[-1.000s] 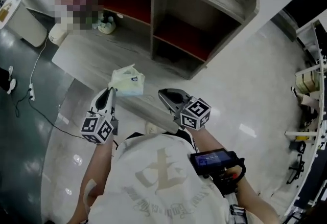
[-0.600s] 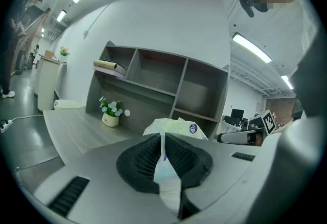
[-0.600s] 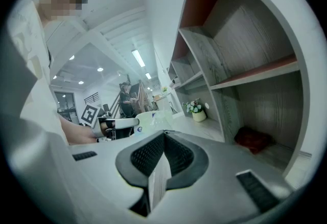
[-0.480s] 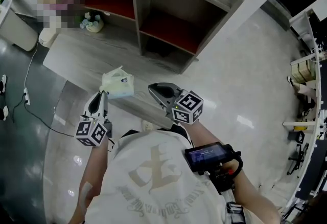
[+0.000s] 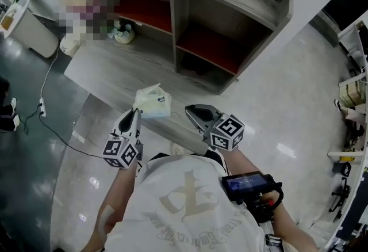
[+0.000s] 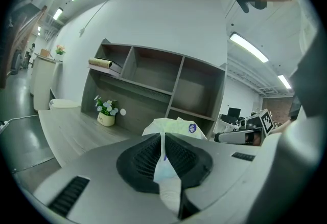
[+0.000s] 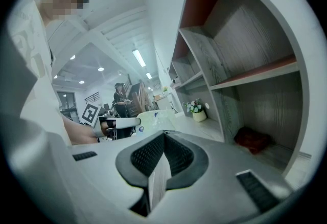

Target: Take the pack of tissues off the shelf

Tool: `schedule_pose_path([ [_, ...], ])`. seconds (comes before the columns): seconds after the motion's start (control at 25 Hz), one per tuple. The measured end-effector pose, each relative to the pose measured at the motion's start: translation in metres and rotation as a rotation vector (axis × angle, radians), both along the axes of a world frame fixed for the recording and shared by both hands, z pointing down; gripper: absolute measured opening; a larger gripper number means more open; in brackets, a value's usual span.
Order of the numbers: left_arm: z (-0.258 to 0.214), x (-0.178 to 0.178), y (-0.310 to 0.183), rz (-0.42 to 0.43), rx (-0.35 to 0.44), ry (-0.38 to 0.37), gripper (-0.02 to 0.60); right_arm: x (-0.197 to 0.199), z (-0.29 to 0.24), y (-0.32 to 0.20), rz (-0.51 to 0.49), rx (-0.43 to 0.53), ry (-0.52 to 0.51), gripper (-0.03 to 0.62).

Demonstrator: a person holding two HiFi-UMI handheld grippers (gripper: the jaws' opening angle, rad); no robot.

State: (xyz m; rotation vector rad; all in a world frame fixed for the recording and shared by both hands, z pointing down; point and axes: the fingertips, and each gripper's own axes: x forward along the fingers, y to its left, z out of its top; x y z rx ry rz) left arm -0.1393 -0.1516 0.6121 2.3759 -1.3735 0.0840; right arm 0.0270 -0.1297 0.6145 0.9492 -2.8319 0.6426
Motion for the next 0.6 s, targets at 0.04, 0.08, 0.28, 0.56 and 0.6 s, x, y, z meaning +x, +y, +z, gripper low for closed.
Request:
schedule_pose_path([
  [0.04,-0.0005,-0.0006,-0.0004,0.003,0.0,-0.001,0.04,-0.0012,-0.0005,-0.0005,0.001,0.001,-0.001,0.003],
  [0.08,-0.0008,-0.0013,-0.0005,0.006,0.0,-0.003,0.04,-0.0027,-0.001,-0.0007,0.0,0.002,-0.001,0.003],
  [0.28,-0.0025,-0.0022,-0.0008,0.019,-0.002,-0.002,0.04,-0.0061,-0.0033,-0.0005,0.003,0.006,0.001,0.003],
  [0.56,-0.0003,-0.0026,-0.0004,0.03,-0.007,0.003,0.04,-0.0069,-0.0025,0.0015,0.012,0.007,0.005,0.003],
  [0.6,0.0004,-0.0029,0.0004,0.03,-0.009,0.005,0.04,-0.0071,-0.0023,0.0024,0.013,0.006,0.006,0.003],
])
